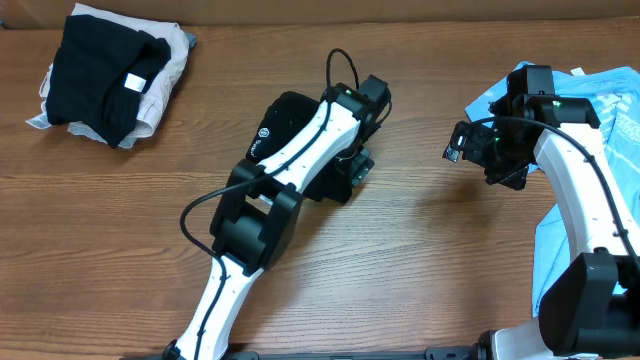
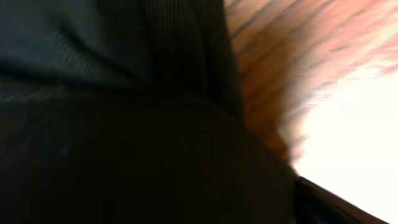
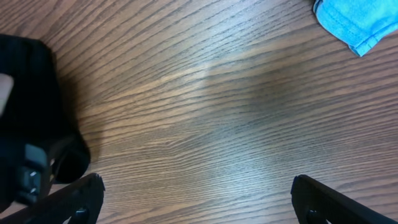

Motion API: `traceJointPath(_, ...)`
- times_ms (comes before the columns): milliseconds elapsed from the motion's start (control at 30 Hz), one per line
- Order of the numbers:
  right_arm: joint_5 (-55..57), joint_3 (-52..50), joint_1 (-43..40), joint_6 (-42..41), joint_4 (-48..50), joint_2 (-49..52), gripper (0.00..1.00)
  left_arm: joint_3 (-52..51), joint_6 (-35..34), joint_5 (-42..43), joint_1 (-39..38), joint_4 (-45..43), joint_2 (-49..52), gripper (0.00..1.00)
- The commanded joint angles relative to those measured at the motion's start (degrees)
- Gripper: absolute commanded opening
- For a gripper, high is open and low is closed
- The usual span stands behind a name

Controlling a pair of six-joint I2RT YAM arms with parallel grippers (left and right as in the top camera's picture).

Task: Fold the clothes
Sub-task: 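Grasp the folded polo with the left gripper and lift it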

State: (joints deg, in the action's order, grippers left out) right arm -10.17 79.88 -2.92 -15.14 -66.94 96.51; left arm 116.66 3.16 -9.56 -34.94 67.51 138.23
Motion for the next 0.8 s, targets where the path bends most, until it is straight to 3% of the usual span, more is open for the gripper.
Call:
traceJointPath(0,0.3,0.7,-0.3,0.4,0.4,-0.7,1.0,-0.7,0.5,-7.0,0.1,0.5,5.1,0.89)
traceJointPath(133,0.3,0.7,-0.3,0.4,0.8,-0.7,1.0,-0.7,-0.6,-7.2,0.2,0.6,7.3,0.73)
traceJointPath(200,0.3,0.7,-0.3,0.4,0.9,-0.7,1.0,-0.7,-0.6,-7.1,0.2,0.9,7.8,0.45)
traceJointPath(233,0.3,0.7,-0.3,0.4,1.0,-0.7,1.0,-0.7,-0.5,-7.1,0.2,1.0,8.0,0.24)
traceJointPath(267,0.3,0.7,-0.3,0.4,1.1,-0.7,1.0,-0.7,-0.5,-7.2,0.2,1.1,8.0,0.14)
traceJointPath(333,0.3,0.7,-0.3,0.4,1.1,-0.7,1.0,-0.7,0.0,-7.6,0.2,1.0,8.0,0.04)
traceJointPath(567,1.1,0.7,-0.3,0.4,1.0,-0.7,1.0,0.2,-0.1,-10.1,1.2,1.9,7.9,0.04)
traceJointPath(767,1.1,0.7,-0.3,0.4,1.0,-0.7,1.0,8.7,-2.4,-9.9,4.0,9.7,7.9,0.04)
